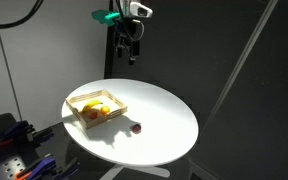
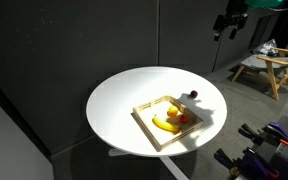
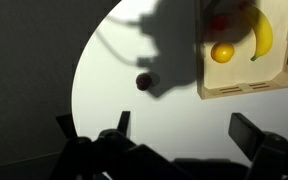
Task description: Move the toy plum from the table to the tray
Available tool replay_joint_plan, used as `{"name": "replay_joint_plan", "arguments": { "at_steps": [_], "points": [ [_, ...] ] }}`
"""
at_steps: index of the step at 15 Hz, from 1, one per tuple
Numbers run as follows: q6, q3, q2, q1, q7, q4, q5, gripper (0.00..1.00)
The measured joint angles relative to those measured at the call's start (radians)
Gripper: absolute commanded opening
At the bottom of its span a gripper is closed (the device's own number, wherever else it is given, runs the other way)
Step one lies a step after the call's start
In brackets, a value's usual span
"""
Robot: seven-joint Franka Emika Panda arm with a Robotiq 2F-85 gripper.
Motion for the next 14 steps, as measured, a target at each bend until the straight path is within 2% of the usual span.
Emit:
{"name": "replay_joint_plan", "arguments": {
  "at_steps": [8,14],
  "points": [
    [0.146,-0.029,0.110,-0.003,0.000,0.005,0.019,1.00],
    [0.170,-0.040,0.218,-0.008,0.000,0.040,0.025,1.00]
  ]
}}
